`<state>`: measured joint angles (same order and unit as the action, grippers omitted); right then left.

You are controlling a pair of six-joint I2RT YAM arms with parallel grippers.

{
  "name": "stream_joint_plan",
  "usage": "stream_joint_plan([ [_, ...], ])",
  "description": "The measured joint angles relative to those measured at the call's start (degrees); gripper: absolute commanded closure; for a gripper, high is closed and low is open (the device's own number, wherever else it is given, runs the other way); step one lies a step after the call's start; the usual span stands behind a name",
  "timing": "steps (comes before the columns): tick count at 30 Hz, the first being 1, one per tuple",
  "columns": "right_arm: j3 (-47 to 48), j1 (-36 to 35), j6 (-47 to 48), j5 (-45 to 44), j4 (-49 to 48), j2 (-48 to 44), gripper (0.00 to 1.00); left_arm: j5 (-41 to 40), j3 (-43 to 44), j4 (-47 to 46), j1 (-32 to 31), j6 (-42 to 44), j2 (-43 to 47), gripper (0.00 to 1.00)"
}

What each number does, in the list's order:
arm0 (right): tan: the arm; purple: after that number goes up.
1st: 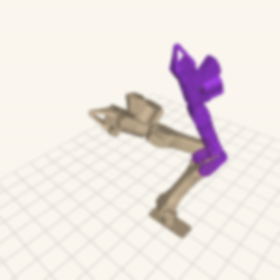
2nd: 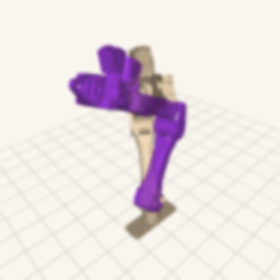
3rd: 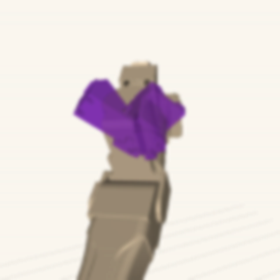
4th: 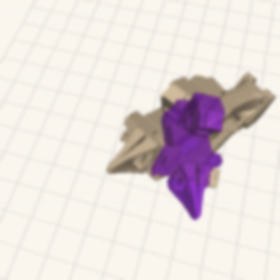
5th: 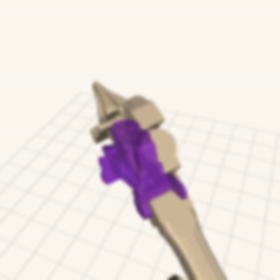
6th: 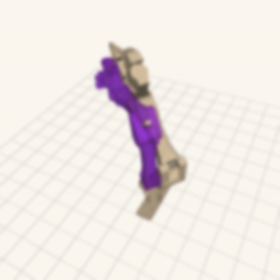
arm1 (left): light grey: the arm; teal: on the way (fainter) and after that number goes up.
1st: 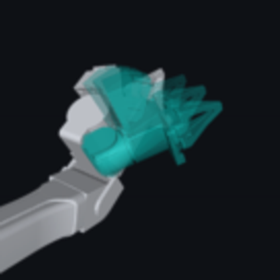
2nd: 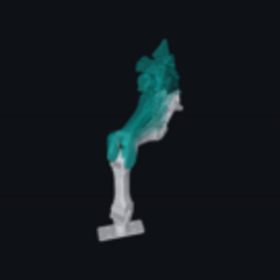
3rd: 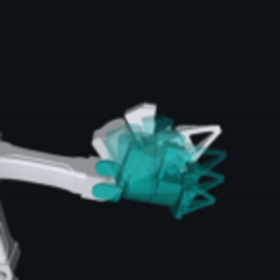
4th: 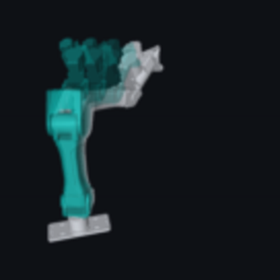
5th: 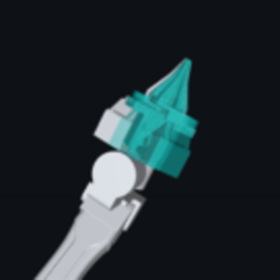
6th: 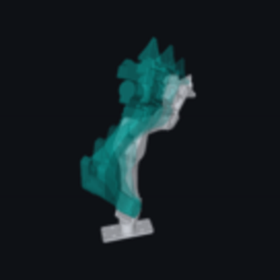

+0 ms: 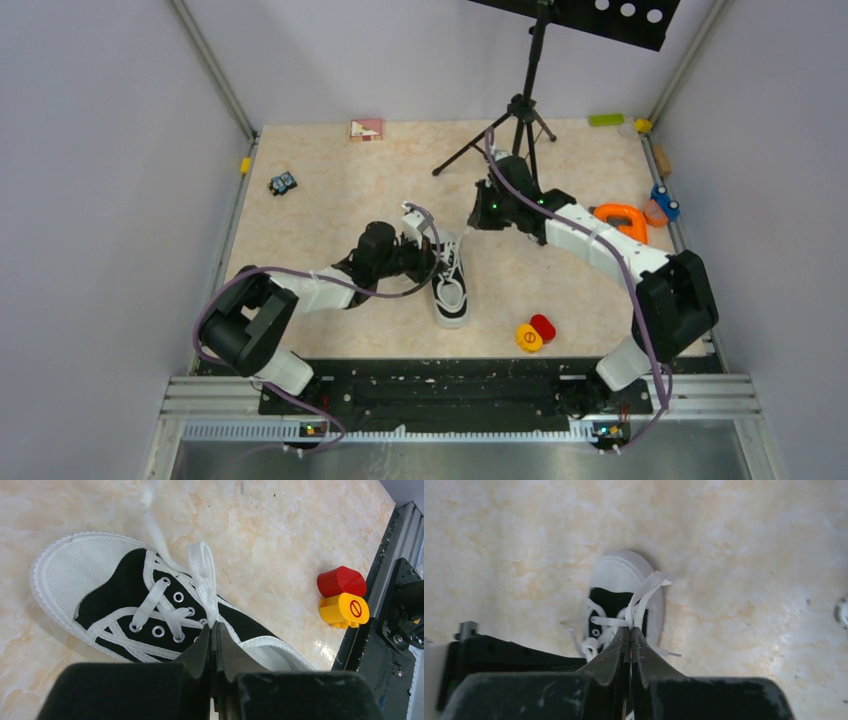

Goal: Tie the shoes
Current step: Wrap the shoelace around the shoelace.

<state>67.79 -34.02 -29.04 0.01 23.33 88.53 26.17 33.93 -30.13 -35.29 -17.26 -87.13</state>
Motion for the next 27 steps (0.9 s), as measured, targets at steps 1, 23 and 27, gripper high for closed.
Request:
stream_joint_plan([
  [1, 1.4, 0.0, 0.0, 1.2, -0.7, 0.9, 1.0, 0.0, -0.1, -0.1, 0.0, 0.1, 0.0, 1.0],
  [23, 3.7, -4.8, -1.8, 19.2, -4.9, 0.3, 1.0, -0.4, -1.8, -5.3, 0.0, -0.9, -0.8, 1.0],
  [27, -1.5, -4.8, -3.1, 19.2, -4.5, -6.8, 1.0, -0.5, -1.8, -6.7, 0.0, -1.5, -1.6, 1.0],
])
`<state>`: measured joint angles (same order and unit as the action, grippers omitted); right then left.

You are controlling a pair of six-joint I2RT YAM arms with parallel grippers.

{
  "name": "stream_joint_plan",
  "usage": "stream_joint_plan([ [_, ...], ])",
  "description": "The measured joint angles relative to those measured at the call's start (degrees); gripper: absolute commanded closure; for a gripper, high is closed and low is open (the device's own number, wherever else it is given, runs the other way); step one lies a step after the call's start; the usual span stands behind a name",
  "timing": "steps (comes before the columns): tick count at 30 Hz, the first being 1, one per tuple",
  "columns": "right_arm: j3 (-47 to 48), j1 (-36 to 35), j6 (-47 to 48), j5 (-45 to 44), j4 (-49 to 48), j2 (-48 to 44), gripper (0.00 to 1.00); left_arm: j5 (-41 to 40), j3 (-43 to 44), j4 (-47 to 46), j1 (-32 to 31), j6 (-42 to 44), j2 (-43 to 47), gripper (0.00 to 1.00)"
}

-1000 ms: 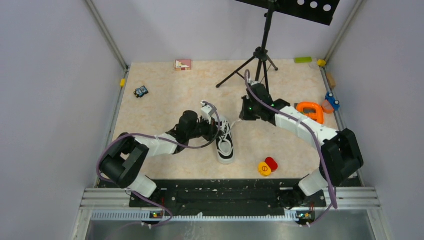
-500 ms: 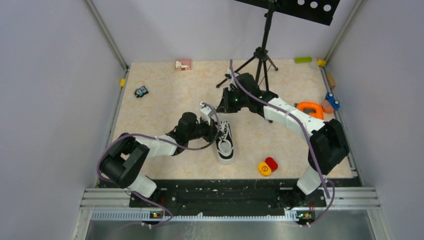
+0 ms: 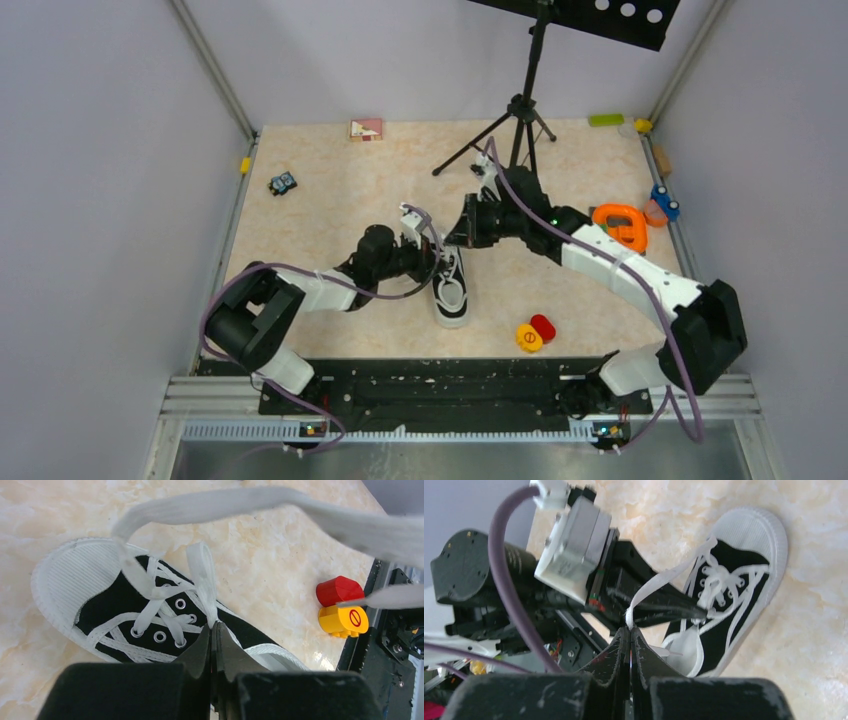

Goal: Tie the shoes
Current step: Wrap the shoelace around the shoelace.

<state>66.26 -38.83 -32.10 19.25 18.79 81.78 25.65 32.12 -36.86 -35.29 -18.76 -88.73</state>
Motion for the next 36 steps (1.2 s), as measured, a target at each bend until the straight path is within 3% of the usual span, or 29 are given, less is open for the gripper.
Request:
stream_joint_plan([
  [15, -7.4, -2.2, -2.4, 0.6, 6.5, -11.5, 1.0, 0.1, 0.0, -3.3, 0.2, -2.8, -1.8, 1.0],
  [36, -16.6, -5.8, -1.5, 1.1, 17.8, -19.5, 1.0, 0.3, 0.0, -3.4, 0.7, -4.2, -2.3, 1.0],
])
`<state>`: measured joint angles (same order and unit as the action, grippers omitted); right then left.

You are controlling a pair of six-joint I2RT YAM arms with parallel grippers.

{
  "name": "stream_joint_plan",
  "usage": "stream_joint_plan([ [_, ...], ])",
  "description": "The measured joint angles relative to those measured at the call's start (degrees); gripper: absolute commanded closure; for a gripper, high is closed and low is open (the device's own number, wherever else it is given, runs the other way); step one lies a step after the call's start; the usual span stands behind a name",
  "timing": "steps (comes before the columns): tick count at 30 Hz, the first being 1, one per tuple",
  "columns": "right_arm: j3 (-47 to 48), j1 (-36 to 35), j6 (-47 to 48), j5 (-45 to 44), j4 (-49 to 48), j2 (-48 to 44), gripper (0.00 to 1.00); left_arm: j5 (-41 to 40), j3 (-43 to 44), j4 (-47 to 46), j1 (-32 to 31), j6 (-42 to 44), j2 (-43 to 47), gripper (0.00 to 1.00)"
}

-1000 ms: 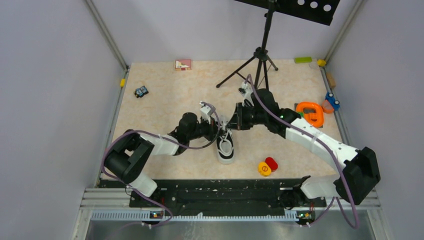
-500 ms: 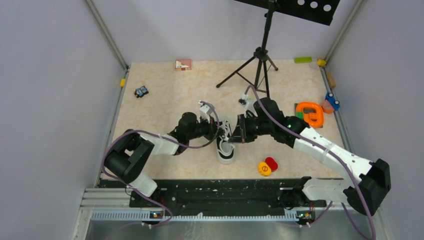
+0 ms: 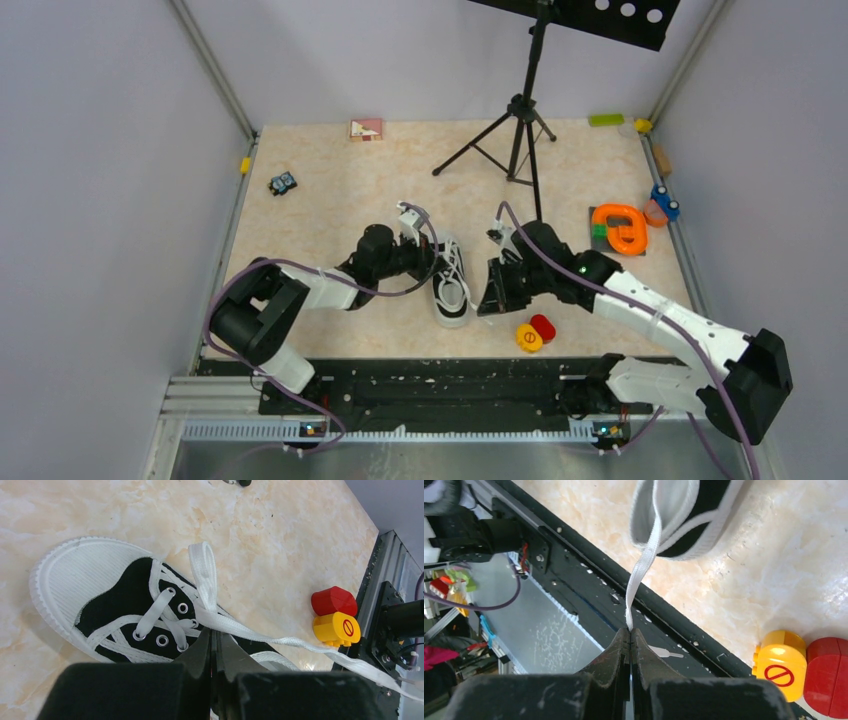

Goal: Tie the shoes
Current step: Wrap the shoelace around the shoelace.

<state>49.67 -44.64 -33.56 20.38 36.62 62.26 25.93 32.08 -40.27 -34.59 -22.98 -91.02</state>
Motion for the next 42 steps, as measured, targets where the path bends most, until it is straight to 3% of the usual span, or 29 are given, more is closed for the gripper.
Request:
stream_joint_plan([
  [29, -9.2, 0.0, 2.7, -6.2, 1.1, 0.6, 1.0, 0.5, 0.0, 0.0, 0.0, 0.0, 0.2, 1.0],
  [32, -9.2, 0.0, 2.8, -6.5, 0.7, 2.3, 0.79, 1.1, 0.0, -0.1, 0.0, 0.0, 0.2, 1.0],
  [35, -9.0, 0.0, 3.1, -7.4, 0.3, 4.7, 0.66, 2.7, 0.0, -0.3, 0.1, 0.2, 0.2, 1.0],
  [42, -2.5, 0.3, 4.1, -9.9, -1.3, 8.9, 0.61, 5.0, -0.2, -1.7, 0.3, 1.1, 0.2, 1.0],
])
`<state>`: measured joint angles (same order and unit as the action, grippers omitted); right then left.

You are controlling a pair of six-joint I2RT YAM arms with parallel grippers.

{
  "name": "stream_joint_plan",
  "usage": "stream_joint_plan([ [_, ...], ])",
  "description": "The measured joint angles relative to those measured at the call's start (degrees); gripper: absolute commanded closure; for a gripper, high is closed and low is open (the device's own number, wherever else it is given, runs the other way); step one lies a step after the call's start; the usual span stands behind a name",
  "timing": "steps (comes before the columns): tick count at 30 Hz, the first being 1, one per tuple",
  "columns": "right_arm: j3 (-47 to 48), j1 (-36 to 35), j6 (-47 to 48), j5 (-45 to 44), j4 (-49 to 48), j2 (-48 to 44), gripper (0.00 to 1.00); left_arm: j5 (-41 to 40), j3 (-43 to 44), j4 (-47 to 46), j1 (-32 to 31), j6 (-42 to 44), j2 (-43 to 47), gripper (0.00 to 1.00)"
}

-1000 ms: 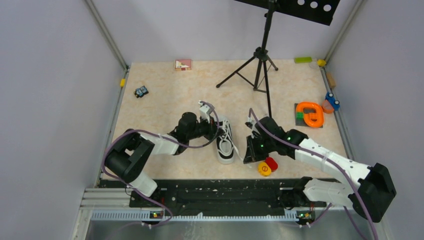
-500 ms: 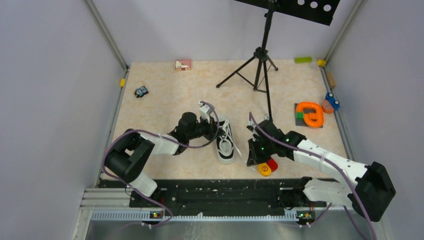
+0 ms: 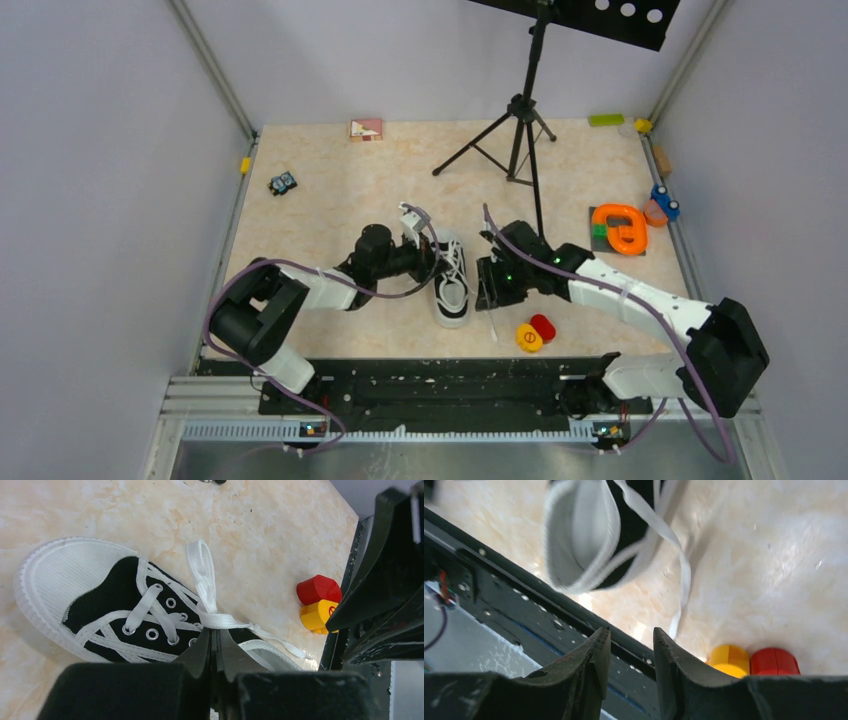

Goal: Tie the shoes
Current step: Wrap the shoelace around the shoelace.

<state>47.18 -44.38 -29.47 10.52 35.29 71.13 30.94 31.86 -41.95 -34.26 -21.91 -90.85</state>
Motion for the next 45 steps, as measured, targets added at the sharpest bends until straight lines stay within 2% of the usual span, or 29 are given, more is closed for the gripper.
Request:
stream_joint_plan([
  [3, 2.4, 1.0, 0.5, 0.1, -2.5, 0.6, 0.62, 0.8, -0.5, -0.4, 0.1, 0.9, 0.0, 1.0],
  [7, 2.8, 6.3, 0.3, 2.6, -9.5, 1.2, 0.63, 2.3, -0.9, -0.8, 0.0, 2.1, 0.0, 1.0],
  [11, 2.8, 9.8, -0.3, 4.7, -17.3, 5.4, 0.63, 3.0, -1.4, -1.4, 0.1, 3.1, 0.0, 1.0],
  [17, 3.5, 10.0, -0.4, 8.2, -23.0, 13.7, 0.63, 3.8, -1.4, -1.5, 0.1, 3.8, 0.0, 1.0],
  [26, 4.0, 10.0, -0.3, 9.9, -27.2, 17.4, 0.63, 4.8, -1.4, -1.5, 0.2, 3.8, 0.0, 1.0],
  [28, 4.5, 10.0, -0.3, 10.2, -27.6, 18.2, 0.66, 4.9, -1.4, -1.5, 0.3, 3.8, 0.0, 1.0],
  [29, 4.7, 10.0, -0.3, 10.3, -27.8, 18.6, 0.71, 4.9, -1.4, -1.5, 0.3, 3.8, 0.0, 1.0],
  [33, 4.7, 10.0, -0.1, 10.6, -28.9, 19.5, 0.99, 5.1, -1.4, -1.5, 0.4, 3.8, 0.0, 1.0],
  [45, 4.1, 10.0, -0.3, 9.9, -29.8, 18.2, 1.0, 5.2, -1.4, -1.3, 0.4, 3.7, 0.0, 1.0],
])
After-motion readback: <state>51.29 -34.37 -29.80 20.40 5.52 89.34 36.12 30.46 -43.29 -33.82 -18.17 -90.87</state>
